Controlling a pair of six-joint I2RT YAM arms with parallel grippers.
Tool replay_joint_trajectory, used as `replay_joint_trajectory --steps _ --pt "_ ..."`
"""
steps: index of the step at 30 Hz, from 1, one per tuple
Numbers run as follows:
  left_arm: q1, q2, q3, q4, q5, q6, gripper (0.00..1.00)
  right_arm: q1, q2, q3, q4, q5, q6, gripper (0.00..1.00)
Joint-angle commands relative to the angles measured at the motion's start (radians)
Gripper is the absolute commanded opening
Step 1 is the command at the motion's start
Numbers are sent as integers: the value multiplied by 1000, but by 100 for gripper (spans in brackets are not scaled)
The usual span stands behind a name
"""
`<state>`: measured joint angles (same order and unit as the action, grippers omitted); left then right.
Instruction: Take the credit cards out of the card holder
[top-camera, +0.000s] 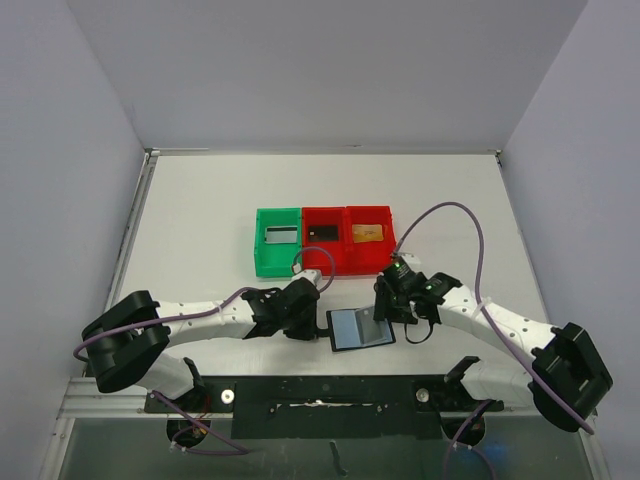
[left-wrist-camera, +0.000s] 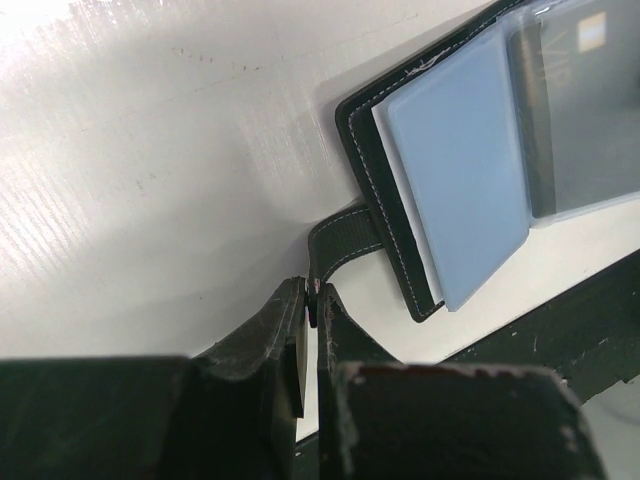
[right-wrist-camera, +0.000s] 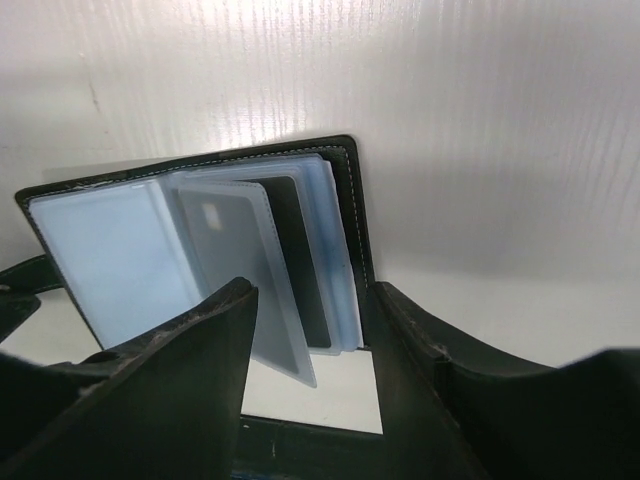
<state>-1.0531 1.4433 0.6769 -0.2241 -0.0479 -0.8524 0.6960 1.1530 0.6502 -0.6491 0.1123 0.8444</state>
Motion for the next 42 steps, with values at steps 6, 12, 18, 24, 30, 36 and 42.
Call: replay_joint_trajectory --steps 6,12,18,24,30,36,42 --pt "-5 -32 40 22 2 6 0 63 56 110 -6 34 -21 47" --pt "-5 -45 54 -18 -15 14 0 71 36 56 97 -58 -6 38" --pt "-2 -51 50 -17 -24 16 0 82 35 38 144 -106 9 31" --pt "-3 -52 46 -17 -23 22 0 72 -49 43 35 33 26 47" --pt "-2 -50 38 -9 -10 23 0 23 -66 -2 29 21 40 54" --pt "-2 -36 35 3 -1 24 0 4 -21 -33 91 -53 24 48" --pt "-2 -26 54 -8 -3 29 0 6 0 -34 156 -135 -18 39"
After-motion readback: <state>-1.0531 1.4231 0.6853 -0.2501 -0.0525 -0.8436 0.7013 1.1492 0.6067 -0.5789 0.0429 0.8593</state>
